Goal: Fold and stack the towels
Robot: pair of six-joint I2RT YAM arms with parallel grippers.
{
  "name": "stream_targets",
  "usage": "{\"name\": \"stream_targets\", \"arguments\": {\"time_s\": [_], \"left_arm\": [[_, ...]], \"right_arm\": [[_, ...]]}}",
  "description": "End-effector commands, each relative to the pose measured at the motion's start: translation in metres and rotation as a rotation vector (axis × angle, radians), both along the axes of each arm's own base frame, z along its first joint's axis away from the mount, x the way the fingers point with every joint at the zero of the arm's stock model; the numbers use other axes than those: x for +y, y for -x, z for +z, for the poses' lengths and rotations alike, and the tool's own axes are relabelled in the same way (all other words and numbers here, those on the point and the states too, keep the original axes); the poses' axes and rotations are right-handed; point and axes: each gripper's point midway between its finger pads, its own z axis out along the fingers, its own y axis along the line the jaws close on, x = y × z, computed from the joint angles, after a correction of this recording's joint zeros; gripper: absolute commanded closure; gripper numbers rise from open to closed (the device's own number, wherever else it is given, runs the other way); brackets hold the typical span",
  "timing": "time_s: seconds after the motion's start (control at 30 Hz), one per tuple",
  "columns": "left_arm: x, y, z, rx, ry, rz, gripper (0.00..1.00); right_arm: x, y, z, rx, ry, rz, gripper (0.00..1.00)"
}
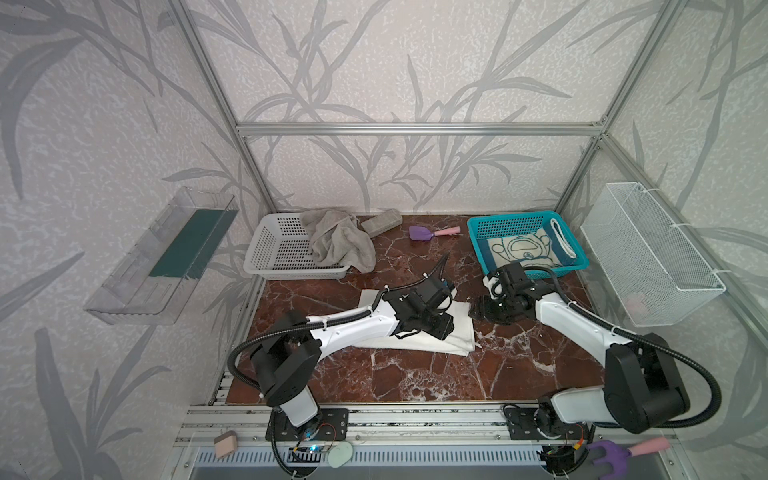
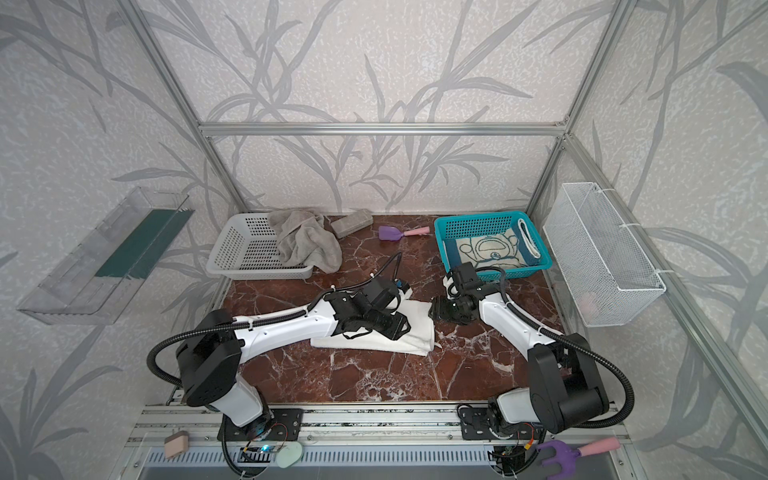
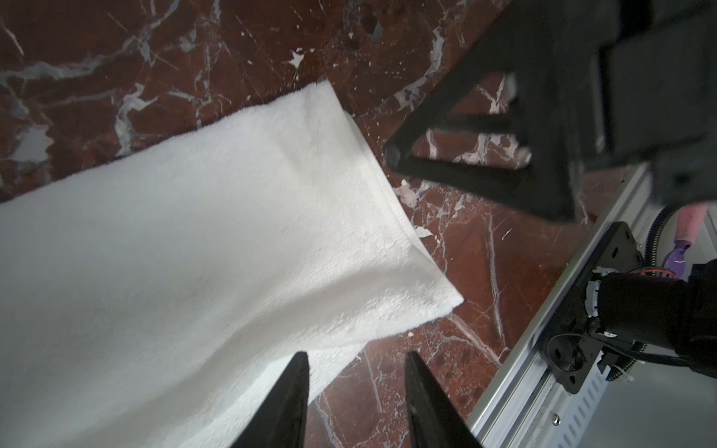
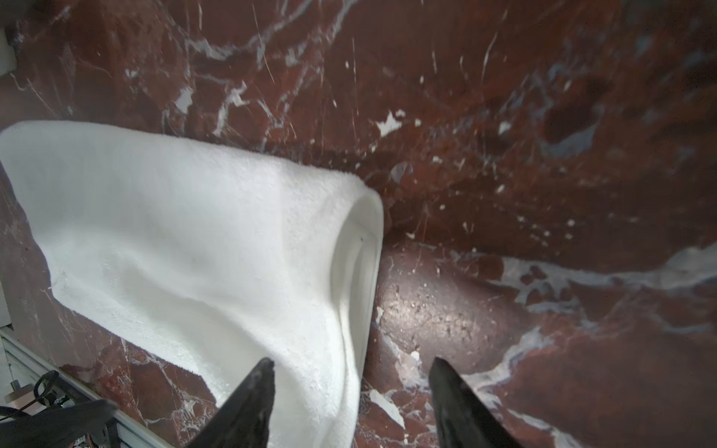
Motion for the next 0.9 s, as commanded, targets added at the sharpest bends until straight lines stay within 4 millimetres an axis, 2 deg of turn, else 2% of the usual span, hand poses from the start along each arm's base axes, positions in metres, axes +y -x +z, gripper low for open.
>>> {"name": "stream_targets", "arguments": {"time_s": [0.0,0.17,0.3,0.37,0.47,0.53,0.63,0.8,0.87], "left_arm": [[-0.004,-0.006,-0.028,0.047,-0.040,0.009,0.58],[0.006,-0.006,-0.067,0.130,-0.104,0.071,0.60],[0.011,0.006,-0.077,0.175,-0.090,0.076,0.60],[0.013,0.012,-0.076,0.184,-0.061,0.079,0.60],[0.018,0.016,-0.075,0.183,-0.054,0.084,0.60],[0.023,0.015,-0.071,0.164,-0.062,0.089,0.59],[0.029,0.007,-0.056,0.121,-0.049,0.104,0.58],[0.043,-0.017,-0.022,0.062,0.044,0.154,0.57],[0.050,-0.026,-0.014,0.038,0.076,0.180,0.56]], "right_arm": [[0.009,0.002,-0.010,0.013,-0.056,-0.055,0.32],[0.025,0.007,-0.034,0.074,-0.076,-0.049,0.31],[0.039,0.006,-0.057,0.122,-0.108,-0.045,0.34],[0.048,0.003,-0.063,0.147,-0.147,-0.066,0.43],[0.059,-0.007,-0.061,0.123,-0.171,-0.050,0.72],[0.064,-0.015,-0.050,0.087,-0.191,-0.039,0.87],[0.071,-0.030,-0.016,-0.007,-0.219,-0.004,0.98],[0.076,-0.040,0.051,-0.103,-0.201,0.105,1.00],[0.075,-0.040,0.065,-0.090,-0.180,0.131,0.97]]}}
